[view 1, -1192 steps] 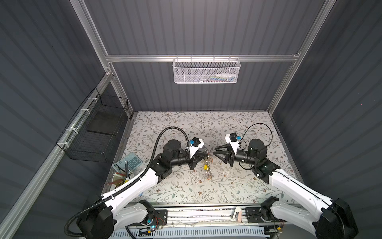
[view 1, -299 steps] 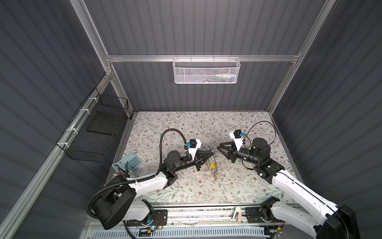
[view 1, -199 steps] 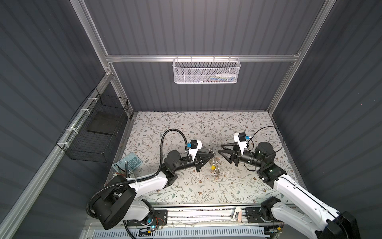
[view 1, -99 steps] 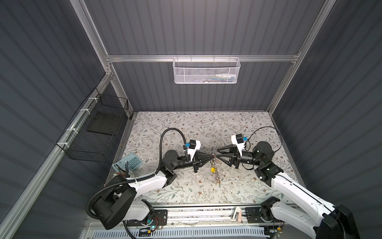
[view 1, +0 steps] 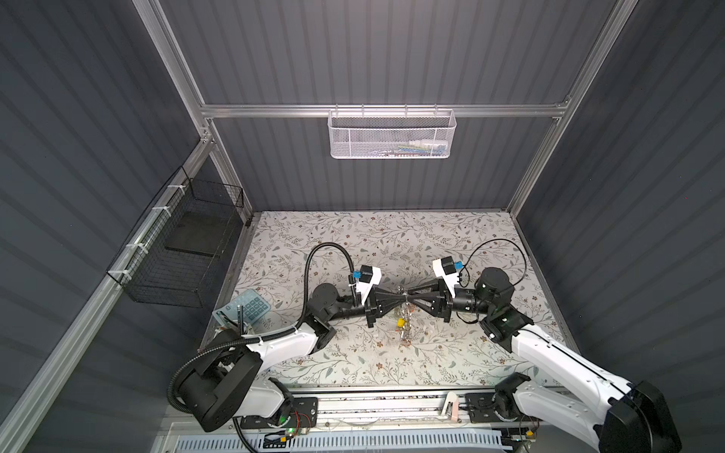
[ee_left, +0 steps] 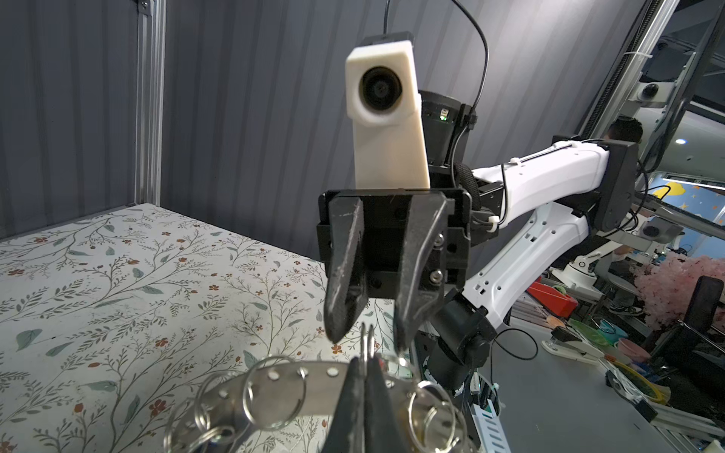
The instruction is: Put the keys on the keyring
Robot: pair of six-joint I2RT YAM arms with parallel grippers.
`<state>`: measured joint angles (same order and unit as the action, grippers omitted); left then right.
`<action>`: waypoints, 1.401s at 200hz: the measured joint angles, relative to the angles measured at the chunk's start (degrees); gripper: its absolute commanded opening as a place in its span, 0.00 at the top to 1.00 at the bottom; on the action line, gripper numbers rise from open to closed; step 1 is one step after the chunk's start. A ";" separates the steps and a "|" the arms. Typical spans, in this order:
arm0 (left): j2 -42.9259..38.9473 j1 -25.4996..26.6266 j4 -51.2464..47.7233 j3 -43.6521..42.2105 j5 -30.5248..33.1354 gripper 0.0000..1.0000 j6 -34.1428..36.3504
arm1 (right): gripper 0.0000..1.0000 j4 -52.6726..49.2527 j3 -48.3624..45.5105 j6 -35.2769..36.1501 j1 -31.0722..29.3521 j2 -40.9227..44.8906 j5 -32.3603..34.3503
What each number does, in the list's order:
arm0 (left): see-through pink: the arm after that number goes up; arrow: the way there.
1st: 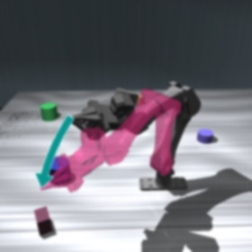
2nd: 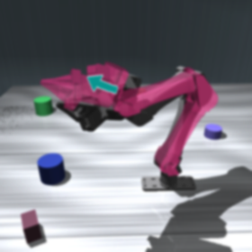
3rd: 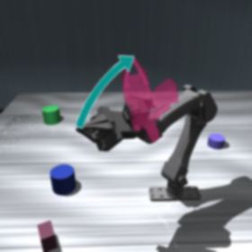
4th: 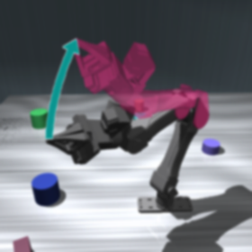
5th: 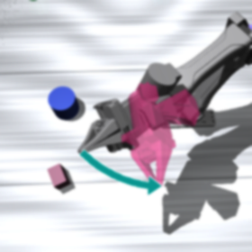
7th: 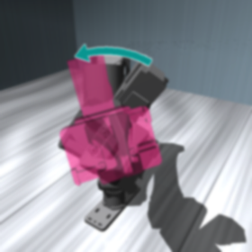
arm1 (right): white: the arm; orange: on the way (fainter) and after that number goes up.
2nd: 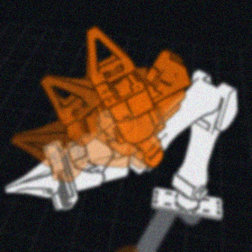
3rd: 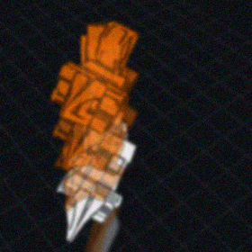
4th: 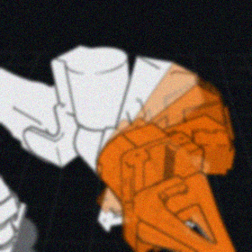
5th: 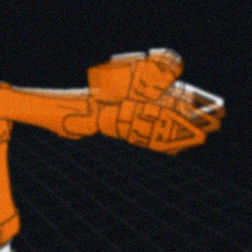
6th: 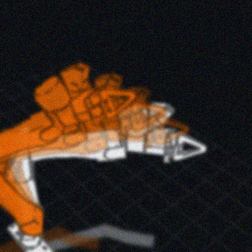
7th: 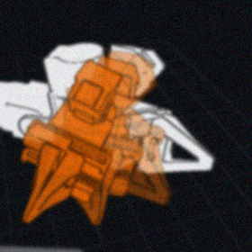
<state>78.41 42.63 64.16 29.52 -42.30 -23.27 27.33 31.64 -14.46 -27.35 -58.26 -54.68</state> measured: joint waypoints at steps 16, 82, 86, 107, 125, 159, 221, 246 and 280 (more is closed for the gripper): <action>0.15 0.00 0.00 0.00 0.00 1.00 0.00 | 0.84 -0.42 0.04 0.15 -0.13 -0.33 0.00; 0.15 -0.26 0.17 0.00 -0.46 1.00 -0.63 | 0.98 -1.27 0.28 1.07 -0.17 -0.48 -0.02; 0.15 -0.26 0.17 0.00 -0.46 1.00 -0.70 | 0.99 -1.25 0.28 1.20 -0.17 -0.50 0.00; 0.15 -0.26 0.15 0.00 -0.66 1.00 -0.98 | 1.00 -1.25 0.31 1.25 -0.17 -0.68 0.00; 0.15 -0.33 0.09 0.00 -0.68 1.00 -0.98 | 1.00 -1.22 0.37 1.22 -0.17 -0.85 -0.02; 0.15 -0.46 -0.17 0.02 -0.74 1.00 -0.96 | 1.00 -1.44 0.68 1.20 -0.17 -1.16 0.09; -6.01 -0.79 -21.24 4.46 0.68 0.55 9.81 | 1.00 -6.14 1.25 2.27 -0.48 -1.20 3.48; -11.02 -0.79 -37.64 10.10 2.36 0.42 20.04 | 1.00 -7.87 1.27 4.11 -1.22 -1.20 5.49; -12.61 -0.79 -58.21 19.93 5.01 0.35 32.92 | 1.00 -9.03 1.27 6.62 -1.86 -1.31 7.54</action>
<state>65.80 41.85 5.96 49.45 -37.30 9.65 18.31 32.91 -7.84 -29.21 -59.57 -47.13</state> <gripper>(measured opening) 0.636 0.049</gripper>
